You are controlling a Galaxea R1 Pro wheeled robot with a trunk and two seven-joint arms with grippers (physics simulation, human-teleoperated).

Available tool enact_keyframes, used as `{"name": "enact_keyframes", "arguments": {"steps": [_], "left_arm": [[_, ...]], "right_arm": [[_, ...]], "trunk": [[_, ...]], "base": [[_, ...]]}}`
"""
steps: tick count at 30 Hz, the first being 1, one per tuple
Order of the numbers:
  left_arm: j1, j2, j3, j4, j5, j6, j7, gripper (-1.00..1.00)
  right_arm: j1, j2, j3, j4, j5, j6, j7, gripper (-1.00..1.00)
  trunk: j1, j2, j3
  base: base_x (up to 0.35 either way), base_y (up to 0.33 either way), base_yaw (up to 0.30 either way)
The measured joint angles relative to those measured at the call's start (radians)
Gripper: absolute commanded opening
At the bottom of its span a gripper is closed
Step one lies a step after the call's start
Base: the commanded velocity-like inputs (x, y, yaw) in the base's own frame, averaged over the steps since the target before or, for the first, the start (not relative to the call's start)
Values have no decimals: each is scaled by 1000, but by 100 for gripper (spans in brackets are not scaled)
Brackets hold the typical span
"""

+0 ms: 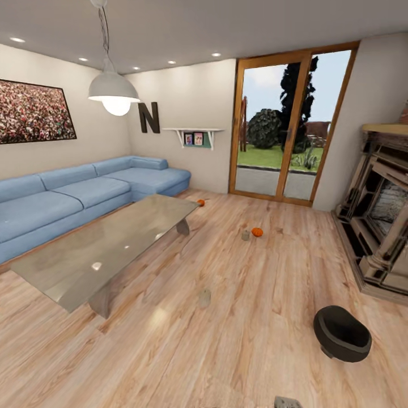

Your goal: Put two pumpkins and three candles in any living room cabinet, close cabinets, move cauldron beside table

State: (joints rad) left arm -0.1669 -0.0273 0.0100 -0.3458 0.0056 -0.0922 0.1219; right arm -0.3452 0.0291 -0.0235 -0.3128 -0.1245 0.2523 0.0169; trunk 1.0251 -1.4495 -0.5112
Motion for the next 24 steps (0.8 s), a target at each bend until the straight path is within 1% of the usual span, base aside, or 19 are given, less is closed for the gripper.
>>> {"name": "enact_keyframes", "arguments": {"steps": [4,7,19,24], "left_arm": [[0,1,1,0,0,-5,0,100],[0,1,1,0,1,-6,0,100],[0,0,0,0,1,-19,0,100],[0,1,0,0,0,-20,0,100]], "right_arm": [[-2,-2,-36,1,-6,-16,1,100],[-3,-3,-49,1,-7,-19,1,100],[-4,-6,-53,2,-7,-19,1,100],[-4,-8,-53,8,-7,-18,1,100]], "trunk": [[0,0,-4],[0,0,-6],[0,0,-18],[0,0,-23]], "base": [[-5,3,-240],[-48,22,-240],[-157,59,-239],[-41,22,-222]]}}
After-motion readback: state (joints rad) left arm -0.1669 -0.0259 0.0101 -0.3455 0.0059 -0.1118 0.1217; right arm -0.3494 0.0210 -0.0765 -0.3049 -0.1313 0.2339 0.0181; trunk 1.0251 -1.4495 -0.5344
